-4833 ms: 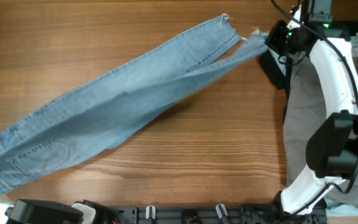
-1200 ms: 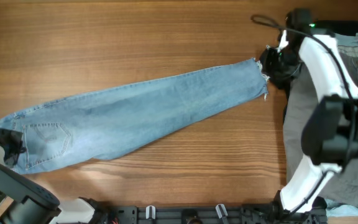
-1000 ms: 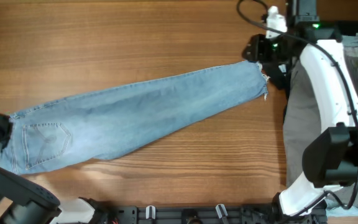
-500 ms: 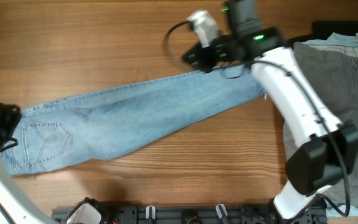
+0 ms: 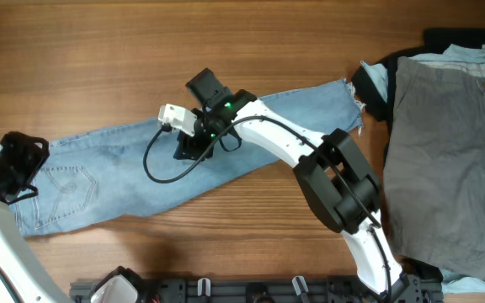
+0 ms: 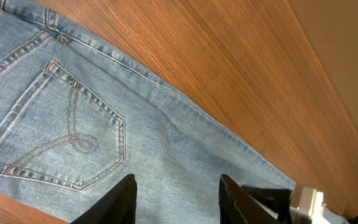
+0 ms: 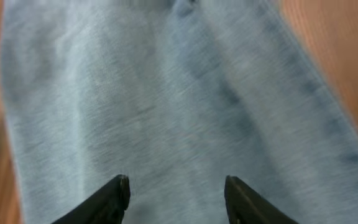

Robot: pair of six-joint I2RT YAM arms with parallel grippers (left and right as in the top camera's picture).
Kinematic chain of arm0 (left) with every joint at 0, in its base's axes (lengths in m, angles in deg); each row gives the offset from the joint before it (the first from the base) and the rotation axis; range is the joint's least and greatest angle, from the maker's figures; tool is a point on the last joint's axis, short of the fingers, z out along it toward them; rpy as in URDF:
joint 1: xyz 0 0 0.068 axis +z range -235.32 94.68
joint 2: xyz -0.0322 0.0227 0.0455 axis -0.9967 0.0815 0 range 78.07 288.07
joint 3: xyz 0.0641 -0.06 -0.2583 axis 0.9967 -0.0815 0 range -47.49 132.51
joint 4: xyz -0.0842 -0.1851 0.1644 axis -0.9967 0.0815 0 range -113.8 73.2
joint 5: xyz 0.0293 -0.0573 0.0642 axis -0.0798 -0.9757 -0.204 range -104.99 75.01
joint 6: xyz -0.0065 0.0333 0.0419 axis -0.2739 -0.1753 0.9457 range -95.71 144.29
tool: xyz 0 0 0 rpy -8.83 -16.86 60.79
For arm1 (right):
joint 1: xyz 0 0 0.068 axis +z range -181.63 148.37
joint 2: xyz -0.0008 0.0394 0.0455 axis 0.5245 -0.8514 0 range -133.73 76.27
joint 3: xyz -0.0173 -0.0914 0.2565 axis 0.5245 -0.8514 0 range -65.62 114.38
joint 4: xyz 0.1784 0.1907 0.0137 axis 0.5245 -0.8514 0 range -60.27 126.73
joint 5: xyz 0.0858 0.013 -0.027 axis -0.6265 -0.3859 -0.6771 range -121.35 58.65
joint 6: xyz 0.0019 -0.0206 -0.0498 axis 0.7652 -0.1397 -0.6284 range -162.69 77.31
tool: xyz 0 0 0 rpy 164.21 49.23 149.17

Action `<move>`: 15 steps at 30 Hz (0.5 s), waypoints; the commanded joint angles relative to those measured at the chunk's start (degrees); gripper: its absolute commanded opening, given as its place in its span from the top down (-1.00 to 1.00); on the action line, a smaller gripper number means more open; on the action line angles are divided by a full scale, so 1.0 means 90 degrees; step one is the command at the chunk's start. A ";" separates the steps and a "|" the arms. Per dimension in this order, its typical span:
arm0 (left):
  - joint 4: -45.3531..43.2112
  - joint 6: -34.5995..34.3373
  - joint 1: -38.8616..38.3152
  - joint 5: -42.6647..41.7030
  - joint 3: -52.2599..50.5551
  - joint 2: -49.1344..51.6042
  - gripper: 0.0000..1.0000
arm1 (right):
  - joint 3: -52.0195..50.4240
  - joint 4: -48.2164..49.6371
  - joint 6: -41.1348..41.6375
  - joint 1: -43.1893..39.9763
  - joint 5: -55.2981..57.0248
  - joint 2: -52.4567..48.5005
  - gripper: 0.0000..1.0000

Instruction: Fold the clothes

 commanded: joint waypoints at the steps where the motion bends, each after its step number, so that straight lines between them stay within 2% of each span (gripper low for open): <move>1: 0.0019 0.0131 0.0000 0.0109 0.0090 -0.0036 0.15 | 0.0032 0.0610 -0.0221 0.0002 0.0330 -0.0056 -0.18; 5: 0.0058 0.0131 0.0000 0.0109 0.0090 -0.0036 0.14 | 0.0029 0.1137 -0.0180 0.0002 0.0393 -0.0158 -0.18; 8: 0.0068 0.0131 0.0000 0.0112 0.0090 -0.0036 0.13 | 0.0022 0.1331 0.0032 -0.0002 0.0663 -0.0352 0.04; 12: 0.0068 0.0131 0.0000 0.0112 0.0090 -0.0036 0.12 | 0.0019 0.1372 0.0029 -0.0002 0.0661 -0.0554 0.05; 15: 0.0066 0.0131 0.0000 0.0112 0.0090 -0.0036 0.12 | 0.0019 0.1345 -0.0017 -0.0005 0.0668 -0.0758 -0.04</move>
